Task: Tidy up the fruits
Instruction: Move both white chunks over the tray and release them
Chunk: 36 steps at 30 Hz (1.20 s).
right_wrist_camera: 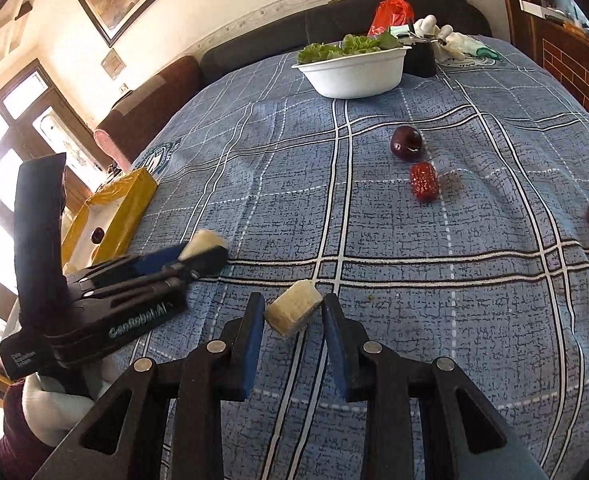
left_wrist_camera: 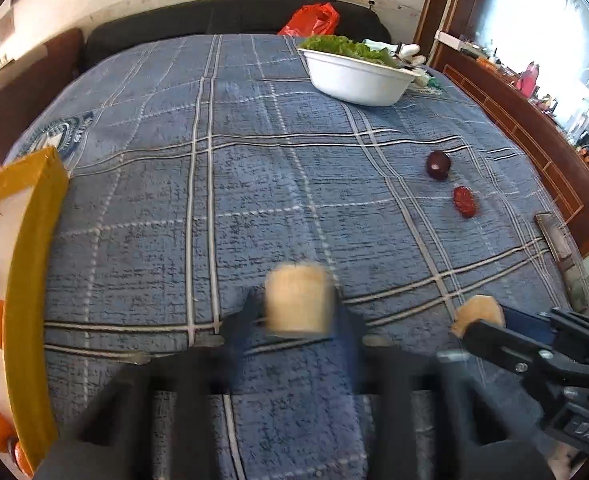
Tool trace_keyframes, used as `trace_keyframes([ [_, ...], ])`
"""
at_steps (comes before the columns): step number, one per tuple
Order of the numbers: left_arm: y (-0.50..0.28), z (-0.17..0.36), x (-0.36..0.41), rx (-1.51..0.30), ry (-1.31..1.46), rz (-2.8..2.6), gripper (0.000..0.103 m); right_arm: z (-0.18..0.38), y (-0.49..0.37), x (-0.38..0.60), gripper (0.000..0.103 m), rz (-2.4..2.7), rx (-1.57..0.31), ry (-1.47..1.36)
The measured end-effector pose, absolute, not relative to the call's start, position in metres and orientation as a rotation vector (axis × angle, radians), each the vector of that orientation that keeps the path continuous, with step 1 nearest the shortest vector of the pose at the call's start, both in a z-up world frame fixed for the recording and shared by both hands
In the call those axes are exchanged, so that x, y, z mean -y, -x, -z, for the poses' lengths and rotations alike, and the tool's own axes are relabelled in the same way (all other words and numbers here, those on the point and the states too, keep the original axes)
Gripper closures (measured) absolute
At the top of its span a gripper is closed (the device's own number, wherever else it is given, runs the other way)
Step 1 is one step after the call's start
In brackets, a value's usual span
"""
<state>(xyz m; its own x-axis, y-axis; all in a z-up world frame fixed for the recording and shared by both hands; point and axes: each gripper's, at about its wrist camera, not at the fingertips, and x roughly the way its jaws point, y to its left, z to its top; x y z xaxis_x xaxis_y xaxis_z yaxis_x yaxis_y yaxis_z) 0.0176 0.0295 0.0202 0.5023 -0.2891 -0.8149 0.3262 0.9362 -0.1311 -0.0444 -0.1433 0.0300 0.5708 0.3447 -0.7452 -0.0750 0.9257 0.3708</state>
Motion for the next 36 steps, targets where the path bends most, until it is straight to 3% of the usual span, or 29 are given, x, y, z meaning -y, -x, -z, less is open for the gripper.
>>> trace_keyframes([
  [6,0.005,-0.049,-0.068,-0.919,0.052,0.35,0.075,-0.042,0.048,0.119,0.071,-0.283,-0.921,-0.269],
  [14,0.058,-0.09,-0.18,-0.815,0.183,0.202,0.074,-0.074,0.052,0.043,0.07,-0.404,-0.882,-0.161],
  [24,0.091,-0.072,-0.308,-0.796,0.263,-0.109,0.074,-0.088,0.042,-0.091,0.07,-0.594,-0.884,-0.041],
  [31,0.096,-0.067,-0.335,-0.784,0.278,-0.155,0.074,-0.066,0.017,-0.151,0.07,-0.62,-0.956,-0.013],
  [33,0.097,-0.067,-0.338,-0.779,0.277,-0.154,0.073,-0.061,0.011,-0.159,0.07,-0.62,-0.975,-0.021],
  [36,0.101,-0.069,-0.342,-0.771,0.276,-0.144,0.056,-0.057,0.004,-0.167,0.069,-0.618,-0.984,-0.035],
])
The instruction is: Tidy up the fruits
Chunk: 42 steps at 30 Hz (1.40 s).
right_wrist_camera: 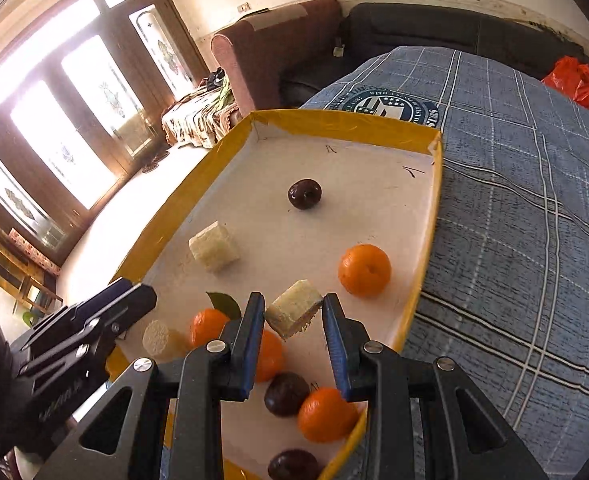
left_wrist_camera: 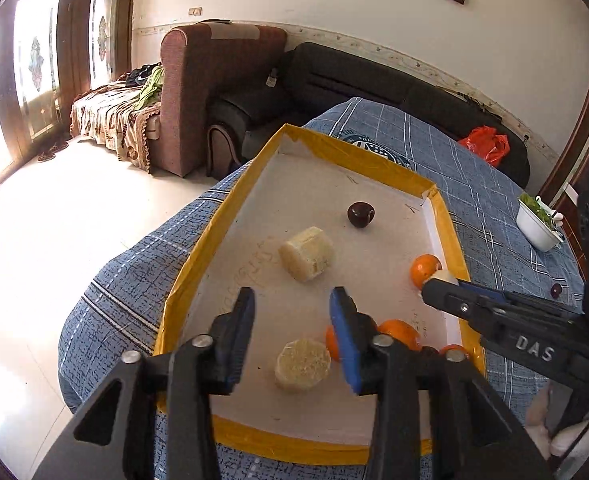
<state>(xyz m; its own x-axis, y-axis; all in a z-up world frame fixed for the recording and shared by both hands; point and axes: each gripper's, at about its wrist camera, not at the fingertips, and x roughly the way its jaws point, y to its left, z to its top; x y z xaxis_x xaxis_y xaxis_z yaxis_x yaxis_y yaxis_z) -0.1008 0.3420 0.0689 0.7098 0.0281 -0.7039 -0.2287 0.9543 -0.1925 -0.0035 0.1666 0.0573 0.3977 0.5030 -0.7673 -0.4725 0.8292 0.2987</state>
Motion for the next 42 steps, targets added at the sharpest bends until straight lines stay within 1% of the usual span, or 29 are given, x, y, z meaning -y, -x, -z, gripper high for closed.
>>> trace_keyframes([
  [1,0.102,-0.07,-0.341,-0.764,0.268,-0.149,0.05,-0.057,0.002,-0.167,0.069,-0.616,-0.984,-0.043],
  [3,0.103,-0.073,-0.338,-0.756,0.255,-0.155,0.044,-0.058,0.002,-0.167,0.066,-0.619,-0.985,-0.055],
  [4,0.102,-0.075,-0.337,-0.752,0.25,-0.156,0.041,-0.06,0.003,-0.167,0.063,-0.617,-0.978,-0.052],
  [7,0.106,-0.081,-0.332,-0.737,0.234,-0.157,0.037,-0.065,0.006,-0.164,0.061,-0.613,-0.96,-0.046],
  [11,0.11,-0.089,-0.319,-0.719,0.191,-0.164,0.035,-0.073,0.012,-0.156,0.06,-0.611,-0.943,-0.062],
  [13,0.114,-0.095,-0.31,-0.703,0.161,-0.169,0.032,-0.077,0.016,-0.15,0.06,-0.611,-0.934,-0.066],
  [18,0.122,-0.108,-0.286,-0.668,0.096,-0.17,0.029,-0.084,0.028,-0.136,0.059,-0.599,-0.915,-0.067],
  [22,0.129,-0.117,-0.267,-0.648,0.045,-0.164,0.026,-0.088,0.036,-0.118,0.056,-0.584,-0.902,-0.085],
  [30,0.141,-0.129,-0.231,-0.627,-0.014,-0.125,0.025,-0.092,0.046,-0.074,0.053,-0.543,-0.874,-0.126],
  [32,0.143,-0.131,-0.223,-0.627,-0.022,-0.104,0.024,-0.09,0.048,-0.058,0.051,-0.526,-0.871,-0.135],
  [36,0.147,-0.133,-0.209,-0.626,-0.021,-0.034,0.022,-0.078,0.049,-0.017,0.051,-0.448,-0.882,-0.135],
  [42,0.142,-0.125,-0.183,-0.642,0.005,0.103,0.02,-0.06,0.036,0.095,0.051,-0.224,-0.909,-0.269],
])
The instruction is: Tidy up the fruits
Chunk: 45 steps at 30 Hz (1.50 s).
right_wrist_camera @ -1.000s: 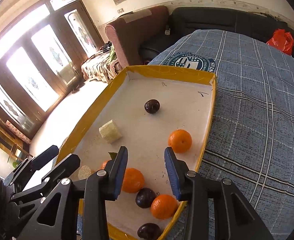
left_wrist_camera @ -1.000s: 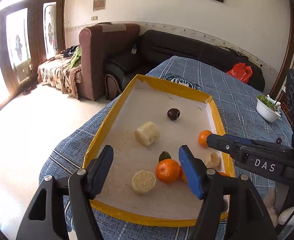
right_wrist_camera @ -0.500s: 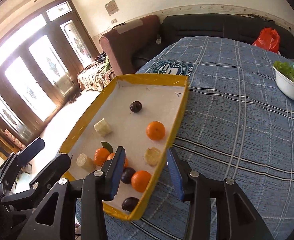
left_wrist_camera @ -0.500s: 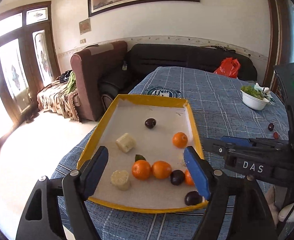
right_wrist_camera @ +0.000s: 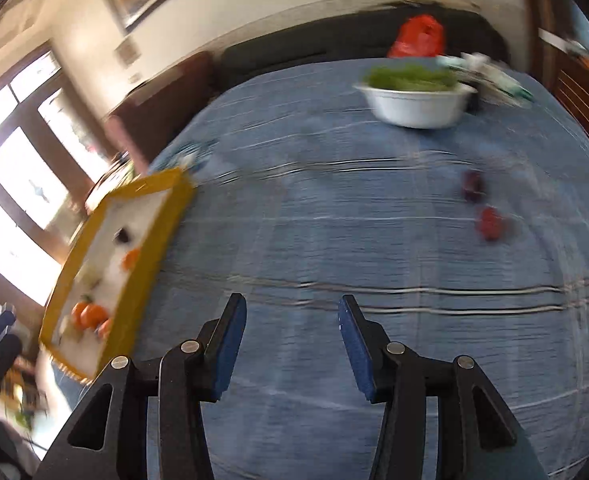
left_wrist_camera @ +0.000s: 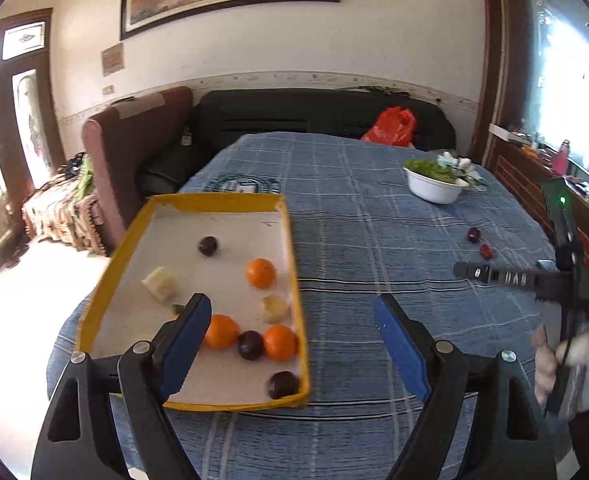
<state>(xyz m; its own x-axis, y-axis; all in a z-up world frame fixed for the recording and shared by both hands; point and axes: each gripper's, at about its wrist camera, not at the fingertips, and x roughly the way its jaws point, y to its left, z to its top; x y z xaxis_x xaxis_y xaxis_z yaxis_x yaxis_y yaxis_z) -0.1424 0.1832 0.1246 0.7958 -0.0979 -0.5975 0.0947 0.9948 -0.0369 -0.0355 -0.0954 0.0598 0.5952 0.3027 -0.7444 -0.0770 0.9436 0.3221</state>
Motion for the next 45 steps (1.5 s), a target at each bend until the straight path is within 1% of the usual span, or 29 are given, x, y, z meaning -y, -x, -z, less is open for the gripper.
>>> trace_keyframes([
  [4,0.131,-0.114,-0.162,-0.667,0.008,0.171,0.02,-0.058,0.018,0.164,0.051,-0.08,-0.883,-0.345],
  [6,0.126,-0.108,-0.153,-0.684,0.002,0.194,0.02,-0.058,0.005,0.183,0.051,-0.038,-0.876,-0.353],
  [11,0.112,-0.098,-0.142,-0.729,-0.008,0.218,0.02,-0.05,-0.044,0.195,0.051,0.029,-0.893,-0.278],
  [16,0.101,-0.091,-0.147,-0.76,0.004,0.197,0.02,-0.023,-0.087,0.196,0.052,0.077,-0.971,-0.236],
  [18,0.098,-0.089,-0.15,-0.766,0.016,0.19,0.02,-0.021,-0.09,0.195,0.069,0.085,-0.968,-0.202],
  [19,0.097,-0.088,-0.152,-0.77,0.021,0.189,0.02,-0.021,-0.09,0.194,0.075,0.067,-0.971,-0.202],
  [25,0.086,-0.077,-0.151,-0.815,0.066,0.216,0.02,-0.034,-0.065,0.169,0.075,-0.093,-0.978,-0.234],
  [28,0.085,-0.073,-0.147,-0.824,0.057,0.228,0.02,-0.039,-0.043,0.145,0.073,-0.262,-1.011,-0.278],
  [31,0.083,-0.072,-0.144,-0.832,0.057,0.235,0.02,-0.042,-0.027,0.133,0.066,-0.344,-1.032,-0.3],
  [33,0.083,-0.07,-0.142,-0.836,0.056,0.239,0.02,-0.05,-0.018,0.14,0.066,-0.323,-0.988,-0.303],
  [35,0.083,-0.068,-0.14,-0.843,0.055,0.246,0.02,-0.058,-0.015,0.156,0.063,-0.248,-0.933,-0.299],
  [37,0.083,-0.066,-0.137,-0.852,0.058,0.255,0.02,-0.059,-0.017,0.179,0.063,-0.164,-0.906,-0.31],
  [41,0.08,-0.06,-0.126,-0.872,0.067,0.294,0.02,-0.051,-0.024,0.204,0.063,-0.053,-0.893,-0.281],
  [45,0.078,-0.054,-0.109,-0.888,0.052,0.345,0.02,-0.033,-0.041,0.199,0.063,-0.026,-0.926,-0.223],
])
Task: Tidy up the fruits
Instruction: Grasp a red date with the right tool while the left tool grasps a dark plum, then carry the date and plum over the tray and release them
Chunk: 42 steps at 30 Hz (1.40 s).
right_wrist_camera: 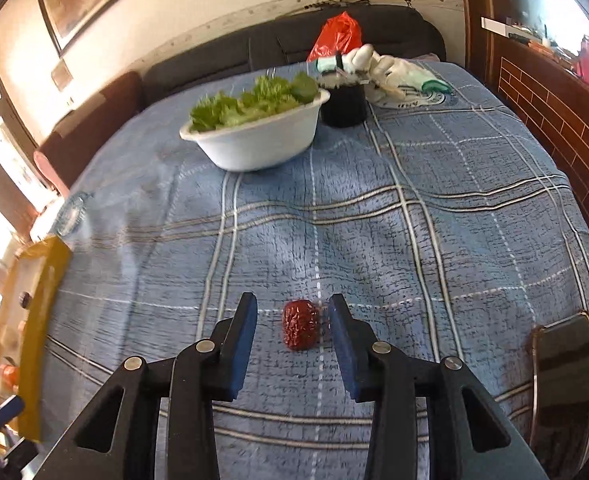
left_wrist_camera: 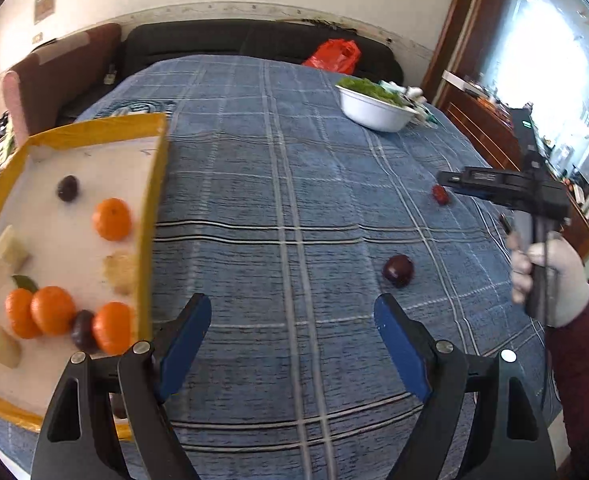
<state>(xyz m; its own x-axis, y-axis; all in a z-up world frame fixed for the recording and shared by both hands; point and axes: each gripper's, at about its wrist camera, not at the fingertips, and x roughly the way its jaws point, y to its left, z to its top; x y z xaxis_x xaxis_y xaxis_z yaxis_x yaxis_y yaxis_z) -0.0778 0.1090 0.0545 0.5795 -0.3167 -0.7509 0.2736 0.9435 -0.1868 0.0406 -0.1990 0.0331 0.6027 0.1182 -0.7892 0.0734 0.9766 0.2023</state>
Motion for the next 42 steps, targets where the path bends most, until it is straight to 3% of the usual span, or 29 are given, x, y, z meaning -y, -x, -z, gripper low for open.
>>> trace_keyframes([
  [2,0.078,-0.053,-0.1,-0.89,0.038,0.367,0.02,-0.026,-0.042,0.197,0.064,-0.02,-0.94,-0.207],
  [3,0.077,-0.053,-0.096,-0.892,0.033,0.381,0.02,-0.022,-0.044,0.197,0.07,-0.017,-0.948,-0.207],
  [4,0.075,-0.053,-0.092,-0.894,0.032,0.398,0.02,-0.019,-0.046,0.197,0.081,-0.014,-0.949,-0.21],
  [17,0.032,-0.033,-0.003,-0.903,-0.125,0.585,0.022,-0.033,-0.005,0.206,0.081,-0.065,-0.909,-0.252],
  [18,0.027,-0.025,0.004,-0.932,-0.151,0.582,0.037,-0.036,0.0,0.204,0.081,-0.074,-0.904,-0.253],
  [19,0.024,-0.017,0.009,-0.96,-0.178,0.569,0.07,-0.04,0.004,0.202,0.081,-0.082,-0.898,-0.252],
  [20,0.026,-0.016,0.011,-0.933,-0.214,0.532,0.078,-0.044,0.009,0.2,0.081,-0.09,-0.89,-0.249],
  [29,0.042,-0.044,-0.044,-0.888,-0.038,0.481,0.077,-0.079,0.023,0.152,0.081,-0.19,-0.85,-0.202],
  [36,0.073,-0.086,-0.165,-0.791,0.119,0.258,0.076,-0.103,0.031,0.045,0.08,-0.401,-0.843,-0.113],
  [42,0.093,-0.075,-0.27,-0.797,0.188,-0.032,0.076,-0.092,0.041,-0.057,0.08,-0.576,-0.889,-0.04],
])
